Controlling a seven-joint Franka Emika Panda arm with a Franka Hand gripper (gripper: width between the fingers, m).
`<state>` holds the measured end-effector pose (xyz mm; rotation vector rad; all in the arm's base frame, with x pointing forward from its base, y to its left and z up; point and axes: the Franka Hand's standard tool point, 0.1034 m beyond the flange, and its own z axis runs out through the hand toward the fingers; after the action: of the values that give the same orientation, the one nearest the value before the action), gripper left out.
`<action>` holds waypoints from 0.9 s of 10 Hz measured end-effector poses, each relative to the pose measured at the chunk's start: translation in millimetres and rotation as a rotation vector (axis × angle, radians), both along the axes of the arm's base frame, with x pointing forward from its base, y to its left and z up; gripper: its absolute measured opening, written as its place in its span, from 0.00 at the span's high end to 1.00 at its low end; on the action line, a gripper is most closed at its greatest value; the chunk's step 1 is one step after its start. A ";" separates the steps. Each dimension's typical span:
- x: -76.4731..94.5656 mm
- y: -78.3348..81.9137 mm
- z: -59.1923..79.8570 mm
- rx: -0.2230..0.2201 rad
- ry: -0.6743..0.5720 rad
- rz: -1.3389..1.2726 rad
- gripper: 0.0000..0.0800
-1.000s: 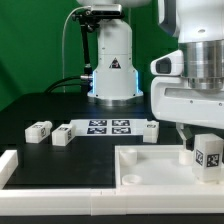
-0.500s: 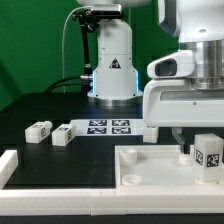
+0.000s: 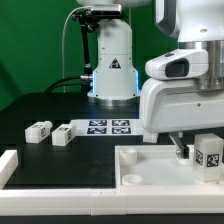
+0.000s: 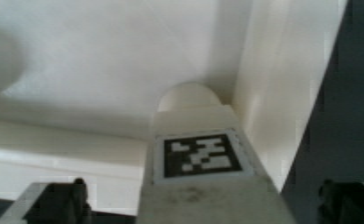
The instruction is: Assemble one leg
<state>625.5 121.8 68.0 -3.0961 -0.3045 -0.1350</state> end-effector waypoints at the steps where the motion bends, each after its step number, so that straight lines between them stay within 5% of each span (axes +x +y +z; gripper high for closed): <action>1: 0.0 -0.1 0.0 0.002 0.001 -0.026 0.21; 2: 0.0 -0.2 0.0 0.002 0.001 -0.025 0.37; 3: -0.1 0.3 -0.1 0.010 0.004 -0.084 0.64; 9: 0.1 -1.5 -1.0 0.078 0.032 -0.894 0.64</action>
Offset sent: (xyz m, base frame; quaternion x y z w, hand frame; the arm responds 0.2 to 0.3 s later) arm 0.0000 0.0000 0.0000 0.0000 0.0000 0.1790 0.9838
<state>625.6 120.3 67.0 -2.8871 1.0571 -0.1027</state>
